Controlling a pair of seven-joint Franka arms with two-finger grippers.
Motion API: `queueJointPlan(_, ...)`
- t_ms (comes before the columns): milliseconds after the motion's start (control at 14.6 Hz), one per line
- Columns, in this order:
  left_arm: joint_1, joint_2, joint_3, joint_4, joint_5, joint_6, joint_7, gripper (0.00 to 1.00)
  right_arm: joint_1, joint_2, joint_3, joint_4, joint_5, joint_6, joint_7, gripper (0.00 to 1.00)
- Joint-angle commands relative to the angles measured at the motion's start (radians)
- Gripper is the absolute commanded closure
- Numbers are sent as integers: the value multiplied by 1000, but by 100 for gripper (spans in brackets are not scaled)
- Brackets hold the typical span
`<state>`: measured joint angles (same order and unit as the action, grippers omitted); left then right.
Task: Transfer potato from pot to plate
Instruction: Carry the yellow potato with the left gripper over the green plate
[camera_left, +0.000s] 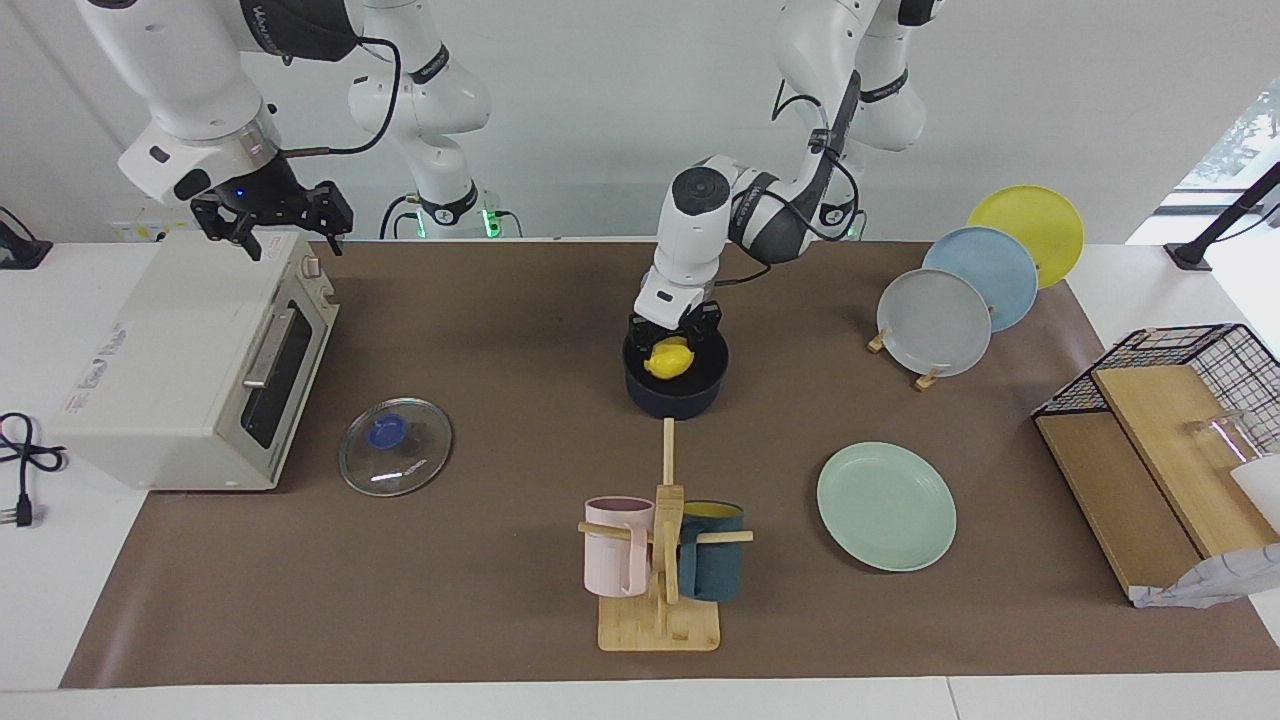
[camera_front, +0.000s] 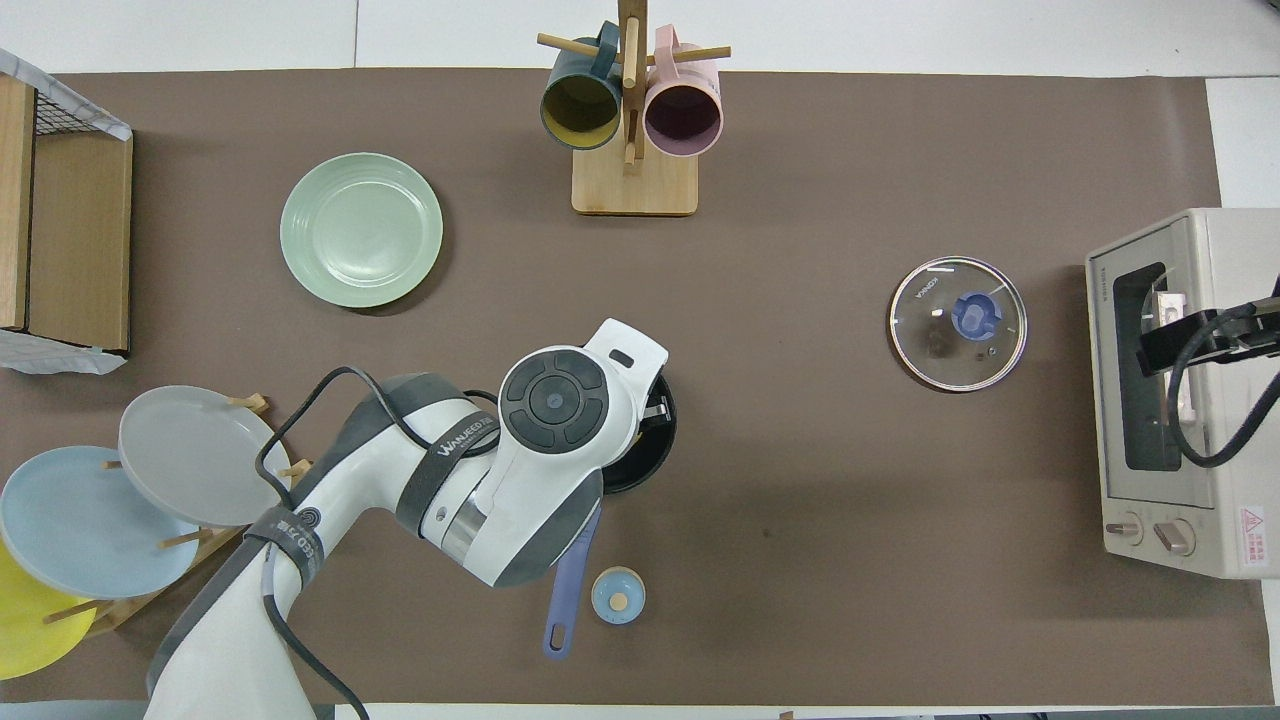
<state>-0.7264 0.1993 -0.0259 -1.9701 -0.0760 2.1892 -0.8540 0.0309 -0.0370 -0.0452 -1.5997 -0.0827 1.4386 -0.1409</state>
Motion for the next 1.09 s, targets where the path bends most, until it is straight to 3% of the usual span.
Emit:
queueJointPlan(0, 8, -35, 12, 57, -16, -100, 33, 100, -20, -14, 5, -11, 23, 17, 12, 0)
queueJointPlan(137, 45, -49, 12, 103, -16, -165, 85, 100, -34, -12, 5, -13, 23, 43, 12, 0)
queueJointPlan(410, 154, -29, 12, 289, -18, -314, 197, 100, -34, -12, 5, -9, 31, 52, 11, 0)
queueJointPlan(683, 307, 43, 11, 398, -18, -345, 357, 100, -31, -12, 5, -11, 40, 52, 12, 0)
queueJointPlan(1024, 476, 172, 12, 514, -13, -330, 382, 100, -32, -12, 5, -11, 40, 52, 14, 0)
